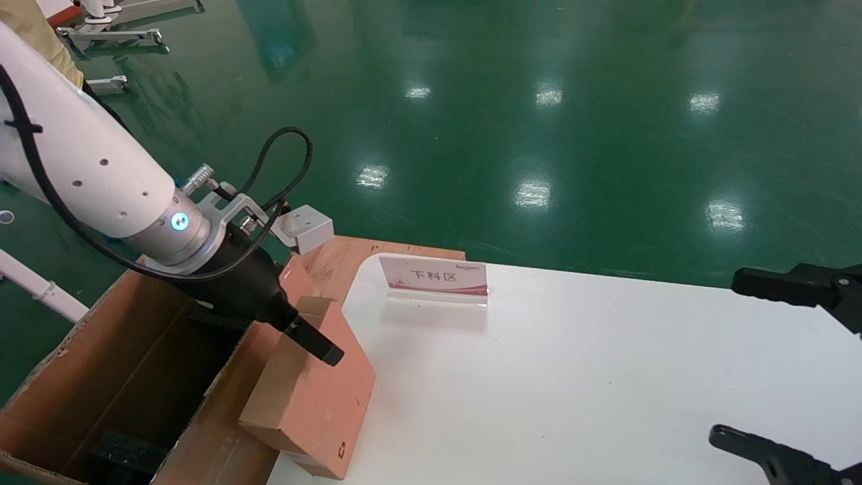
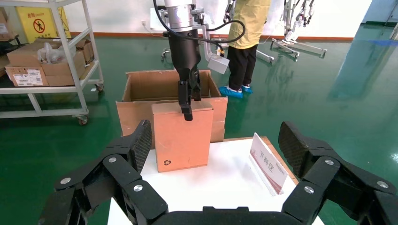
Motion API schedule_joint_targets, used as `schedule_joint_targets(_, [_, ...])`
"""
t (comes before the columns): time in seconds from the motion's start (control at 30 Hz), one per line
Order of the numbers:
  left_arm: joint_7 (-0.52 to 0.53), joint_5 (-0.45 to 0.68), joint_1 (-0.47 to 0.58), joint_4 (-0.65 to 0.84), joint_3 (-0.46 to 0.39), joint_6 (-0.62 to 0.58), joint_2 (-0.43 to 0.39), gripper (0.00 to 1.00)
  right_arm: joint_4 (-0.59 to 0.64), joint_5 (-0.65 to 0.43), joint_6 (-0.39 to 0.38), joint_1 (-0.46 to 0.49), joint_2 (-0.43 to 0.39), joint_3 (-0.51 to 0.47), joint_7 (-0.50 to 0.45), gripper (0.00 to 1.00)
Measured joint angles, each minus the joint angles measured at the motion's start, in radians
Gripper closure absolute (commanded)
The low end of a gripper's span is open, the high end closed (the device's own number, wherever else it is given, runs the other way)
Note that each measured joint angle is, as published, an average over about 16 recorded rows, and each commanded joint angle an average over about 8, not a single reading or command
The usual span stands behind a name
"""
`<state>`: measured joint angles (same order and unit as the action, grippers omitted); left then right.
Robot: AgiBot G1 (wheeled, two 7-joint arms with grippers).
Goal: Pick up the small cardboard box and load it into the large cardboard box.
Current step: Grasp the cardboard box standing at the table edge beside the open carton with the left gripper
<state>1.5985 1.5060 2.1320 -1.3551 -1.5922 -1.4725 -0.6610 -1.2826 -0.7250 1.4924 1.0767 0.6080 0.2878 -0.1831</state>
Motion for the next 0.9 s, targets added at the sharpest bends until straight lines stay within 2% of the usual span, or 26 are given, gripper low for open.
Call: schedule_joint_targets(0.9, [0.036,-0.022,-0.002,0.005,-0.026,-0.026,-0.021,0.00,0.000,0.001,-0.001,0.000,-0.001,0.001,0.001,0.00])
